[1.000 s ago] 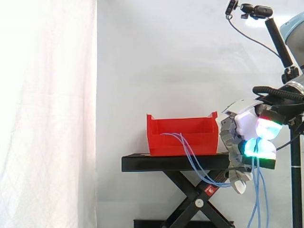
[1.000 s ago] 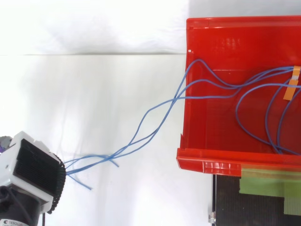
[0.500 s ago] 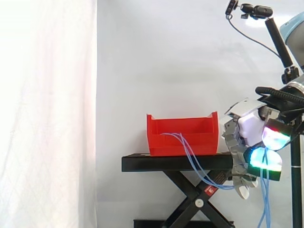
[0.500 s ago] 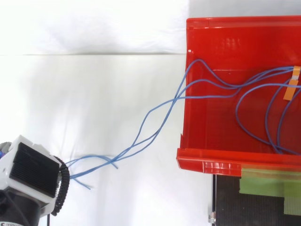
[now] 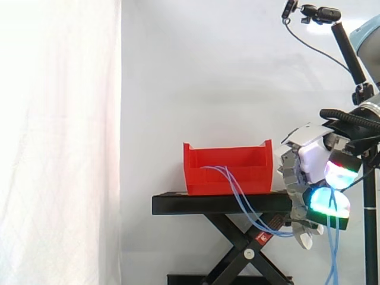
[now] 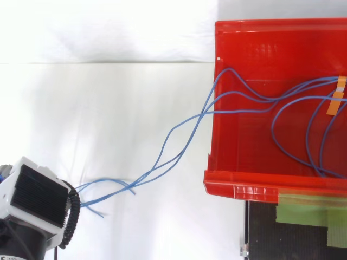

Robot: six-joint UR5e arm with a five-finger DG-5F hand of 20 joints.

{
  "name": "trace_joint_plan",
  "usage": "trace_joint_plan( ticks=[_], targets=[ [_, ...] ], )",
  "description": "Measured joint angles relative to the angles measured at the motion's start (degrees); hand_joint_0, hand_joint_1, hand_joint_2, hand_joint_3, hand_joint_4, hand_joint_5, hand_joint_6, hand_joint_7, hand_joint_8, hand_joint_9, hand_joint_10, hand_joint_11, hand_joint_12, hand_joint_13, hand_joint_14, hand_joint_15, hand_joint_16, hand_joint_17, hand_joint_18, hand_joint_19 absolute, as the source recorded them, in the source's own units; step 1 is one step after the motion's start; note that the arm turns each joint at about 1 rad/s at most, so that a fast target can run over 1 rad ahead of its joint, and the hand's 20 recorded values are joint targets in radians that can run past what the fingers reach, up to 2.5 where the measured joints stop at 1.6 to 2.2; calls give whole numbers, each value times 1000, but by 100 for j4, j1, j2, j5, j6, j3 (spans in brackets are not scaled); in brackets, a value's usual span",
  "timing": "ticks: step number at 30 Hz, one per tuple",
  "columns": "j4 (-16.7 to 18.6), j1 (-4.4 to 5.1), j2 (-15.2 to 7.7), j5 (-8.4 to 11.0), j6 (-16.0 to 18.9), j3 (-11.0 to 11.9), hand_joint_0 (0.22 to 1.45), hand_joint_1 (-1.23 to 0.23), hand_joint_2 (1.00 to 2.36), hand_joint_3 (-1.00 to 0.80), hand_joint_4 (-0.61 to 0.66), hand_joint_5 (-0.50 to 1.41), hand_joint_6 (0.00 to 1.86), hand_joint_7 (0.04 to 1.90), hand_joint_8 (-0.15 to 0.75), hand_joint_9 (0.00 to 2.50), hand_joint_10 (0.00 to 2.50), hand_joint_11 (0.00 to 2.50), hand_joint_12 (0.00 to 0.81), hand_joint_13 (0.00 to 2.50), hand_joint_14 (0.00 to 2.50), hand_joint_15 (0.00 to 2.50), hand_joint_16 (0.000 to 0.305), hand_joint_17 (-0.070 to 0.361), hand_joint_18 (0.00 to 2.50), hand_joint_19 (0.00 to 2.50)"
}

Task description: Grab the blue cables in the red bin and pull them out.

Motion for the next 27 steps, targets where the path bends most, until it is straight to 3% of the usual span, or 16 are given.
trace_joint_plan(
  ticks=[9,15,20,27],
  targets=[
    [3,-4,0,-5,10,0,772,-787,1000,-1000,-20,856,316,791,256,941,18,546,346,742,17,419,43,97,570,455],
    [-37,-29,-1,-74,34,118,782,-792,1000,-1000,-16,854,332,779,254,1045,25,769,343,809,19,508,43,96,588,459],
    [-432,-50,-1,-232,390,310,788,-793,1000,-1000,-18,852,342,779,251,1084,24,909,345,915,23,621,43,96,608,474],
    [-689,-52,-1,-270,776,365,793,-793,1000,-1000,-15,848,343,783,251,1085,26,903,345,1107,27,830,42,95,635,483]
  ],
)
